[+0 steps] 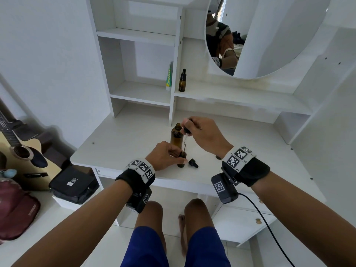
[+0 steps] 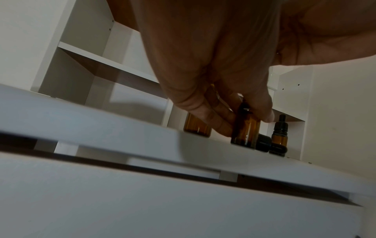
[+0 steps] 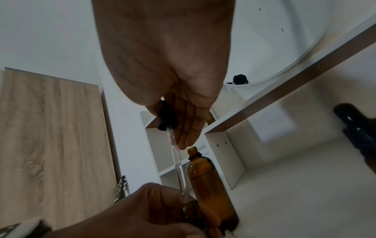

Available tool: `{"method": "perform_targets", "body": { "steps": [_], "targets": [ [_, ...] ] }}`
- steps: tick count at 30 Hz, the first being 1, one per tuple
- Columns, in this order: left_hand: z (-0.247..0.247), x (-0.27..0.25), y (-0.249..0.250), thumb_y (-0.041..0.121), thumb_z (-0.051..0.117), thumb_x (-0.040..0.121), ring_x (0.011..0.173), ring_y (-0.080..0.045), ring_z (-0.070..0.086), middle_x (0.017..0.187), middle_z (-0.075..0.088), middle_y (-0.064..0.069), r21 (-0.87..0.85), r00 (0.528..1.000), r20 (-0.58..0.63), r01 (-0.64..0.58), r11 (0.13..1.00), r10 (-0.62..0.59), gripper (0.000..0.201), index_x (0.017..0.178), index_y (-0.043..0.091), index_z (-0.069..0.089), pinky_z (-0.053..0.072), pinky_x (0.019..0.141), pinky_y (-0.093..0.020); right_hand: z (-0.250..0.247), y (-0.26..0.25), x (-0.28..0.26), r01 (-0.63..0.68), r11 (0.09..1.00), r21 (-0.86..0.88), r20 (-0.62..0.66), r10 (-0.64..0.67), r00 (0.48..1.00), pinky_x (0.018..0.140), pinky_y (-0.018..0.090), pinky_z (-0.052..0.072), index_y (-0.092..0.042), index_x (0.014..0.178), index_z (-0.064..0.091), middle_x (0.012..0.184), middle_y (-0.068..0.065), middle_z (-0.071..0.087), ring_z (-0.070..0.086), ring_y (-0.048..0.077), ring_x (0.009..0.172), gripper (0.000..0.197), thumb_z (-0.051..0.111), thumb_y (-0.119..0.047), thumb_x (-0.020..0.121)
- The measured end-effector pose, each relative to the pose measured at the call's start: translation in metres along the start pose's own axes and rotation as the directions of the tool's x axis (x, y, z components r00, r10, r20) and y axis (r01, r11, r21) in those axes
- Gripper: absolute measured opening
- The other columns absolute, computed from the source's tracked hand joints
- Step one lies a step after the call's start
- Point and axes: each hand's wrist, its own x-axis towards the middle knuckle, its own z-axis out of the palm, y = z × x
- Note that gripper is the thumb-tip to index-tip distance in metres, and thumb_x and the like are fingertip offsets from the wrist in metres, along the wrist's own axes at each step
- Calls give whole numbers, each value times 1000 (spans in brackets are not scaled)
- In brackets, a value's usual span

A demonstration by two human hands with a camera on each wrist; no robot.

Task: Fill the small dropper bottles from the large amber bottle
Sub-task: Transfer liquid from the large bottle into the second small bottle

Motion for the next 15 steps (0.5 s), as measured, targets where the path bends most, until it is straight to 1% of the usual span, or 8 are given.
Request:
{"method": "perform_targets", "body": {
  "steps": [5,9,12,15],
  "targets": [
    [0,0,1,22,83,75,84,-4,72,92,77,2,-2,1000,-1,-2,1000,2,21,94,13,78,53,82,-13,1,3,0,7,1000,2,14,-7,1000,82,48,55,-10,83,72,79,0,74,70,20,78,38,45,-29,102],
    [0,0,1,23,83,75,84,-3,71,92,77,3,3,1000,3,-4,1000,4,22,94,14,78,54,83,-14,1,1,0,19,1000,-15,23,-19,1000,81,48,55,-11,78,73,76,-1,74,69,23,75,42,44,-28,103],
    [0,0,0,25,83,75,85,-4,71,93,77,3,16,1000,0,0,1000,0,24,95,13,78,54,84,-16,0,-2,0,17,1000,-24,29,-16,999,80,48,55,-9,79,72,75,-2,73,69,24,73,40,45,-28,102],
    [0,0,0,25,83,75,85,-4,72,93,77,3,18,1000,2,1,1000,-1,24,95,13,78,55,85,-18,1,-3,-1,-1,1000,-13,33,2,999,75,49,56,-9,80,72,73,-3,73,68,29,70,38,48,-30,101]
  ]
}}
